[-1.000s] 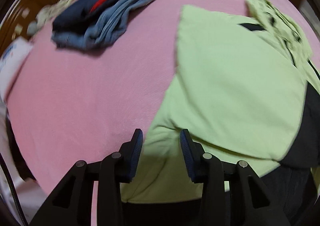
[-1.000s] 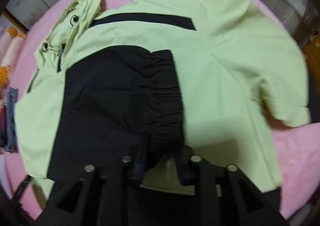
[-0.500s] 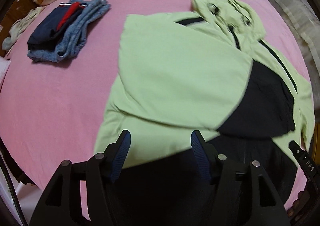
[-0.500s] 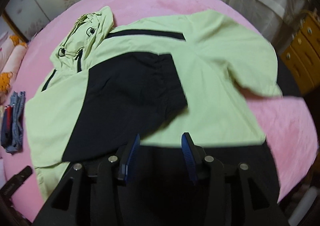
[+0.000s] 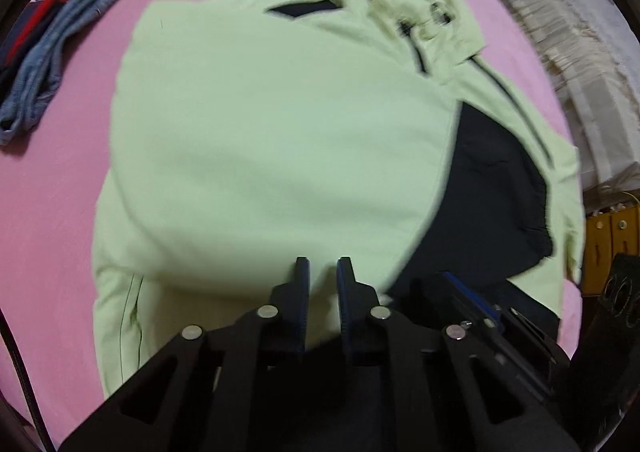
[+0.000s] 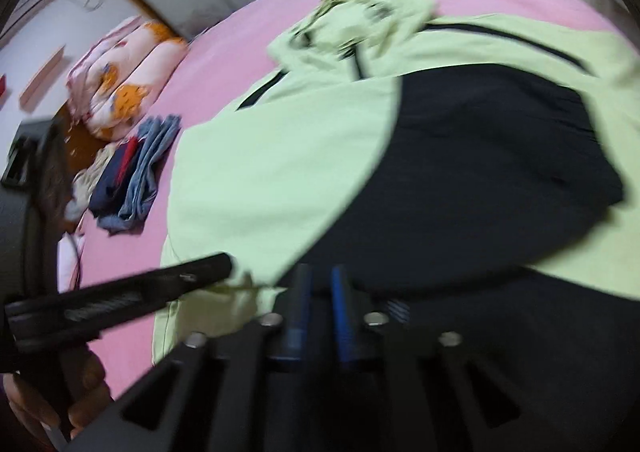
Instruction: Fold large clothes
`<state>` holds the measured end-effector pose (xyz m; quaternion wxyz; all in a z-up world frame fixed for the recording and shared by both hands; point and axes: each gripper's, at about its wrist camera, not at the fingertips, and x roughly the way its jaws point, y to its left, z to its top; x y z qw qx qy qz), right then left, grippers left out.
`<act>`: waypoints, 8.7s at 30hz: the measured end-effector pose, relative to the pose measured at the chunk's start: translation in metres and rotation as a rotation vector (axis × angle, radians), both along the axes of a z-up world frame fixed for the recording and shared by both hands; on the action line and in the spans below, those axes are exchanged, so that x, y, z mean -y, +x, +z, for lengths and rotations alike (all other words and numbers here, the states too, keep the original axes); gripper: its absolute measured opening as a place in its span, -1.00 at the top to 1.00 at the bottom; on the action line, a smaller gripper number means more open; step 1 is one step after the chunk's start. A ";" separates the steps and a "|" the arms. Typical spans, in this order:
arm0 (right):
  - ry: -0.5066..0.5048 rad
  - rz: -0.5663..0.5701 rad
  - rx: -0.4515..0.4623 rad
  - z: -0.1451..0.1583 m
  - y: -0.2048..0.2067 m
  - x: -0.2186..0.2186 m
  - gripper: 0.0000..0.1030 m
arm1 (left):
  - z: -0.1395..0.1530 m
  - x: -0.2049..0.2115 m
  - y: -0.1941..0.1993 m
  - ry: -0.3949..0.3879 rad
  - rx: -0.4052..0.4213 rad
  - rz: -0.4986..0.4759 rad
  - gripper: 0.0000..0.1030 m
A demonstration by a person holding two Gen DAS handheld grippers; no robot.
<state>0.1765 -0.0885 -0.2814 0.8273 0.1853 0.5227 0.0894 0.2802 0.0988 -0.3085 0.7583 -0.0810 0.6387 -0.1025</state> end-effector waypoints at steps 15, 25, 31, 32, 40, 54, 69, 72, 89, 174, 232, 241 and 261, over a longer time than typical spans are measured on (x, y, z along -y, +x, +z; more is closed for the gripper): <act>-0.234 -0.365 -0.107 -0.013 -0.012 0.132 1.00 | -0.012 -0.129 0.024 0.232 0.055 0.274 0.86; 0.000 -0.162 -0.009 0.021 0.017 0.060 1.00 | 0.043 -0.099 0.029 0.100 0.077 0.195 0.86; 0.094 -0.015 -0.014 -0.004 0.058 -0.013 1.00 | 0.020 -0.022 0.057 0.079 0.060 0.078 0.86; 0.102 -0.003 -0.014 -0.009 0.063 -0.019 1.00 | 0.013 -0.014 0.060 0.081 0.063 0.080 0.86; 0.092 -0.005 0.015 -0.041 0.115 -0.019 1.00 | -0.017 0.006 0.104 0.173 0.160 0.089 0.86; 0.058 -0.385 -0.011 -0.026 0.105 0.099 1.00 | -0.006 -0.023 0.168 0.329 0.272 0.116 0.86; -0.143 -0.503 0.024 0.000 0.064 0.150 1.00 | 0.009 -0.074 0.183 0.339 0.269 0.157 0.86; -0.124 -0.503 0.061 0.015 0.061 0.135 1.00 | 0.023 -0.066 0.169 0.323 0.266 0.150 0.85; 0.059 -0.422 -0.016 0.056 -0.047 0.075 0.31 | 0.123 -0.006 0.030 0.270 0.269 0.040 -0.56; -0.236 -0.419 0.517 0.189 -0.041 0.236 0.94 | 0.142 0.113 -0.029 0.154 0.188 -0.033 -0.64; -0.321 -0.110 -0.094 0.011 -0.070 0.266 -0.03 | 0.001 0.338 -0.041 0.269 0.391 -0.838 0.48; -0.367 -0.028 -0.033 0.009 -0.042 0.260 -0.03 | 0.058 0.275 0.025 0.113 0.377 -0.437 0.77; -0.412 0.035 0.098 0.008 -0.010 0.238 -0.03 | 0.021 0.059 0.041 0.297 0.290 0.277 0.79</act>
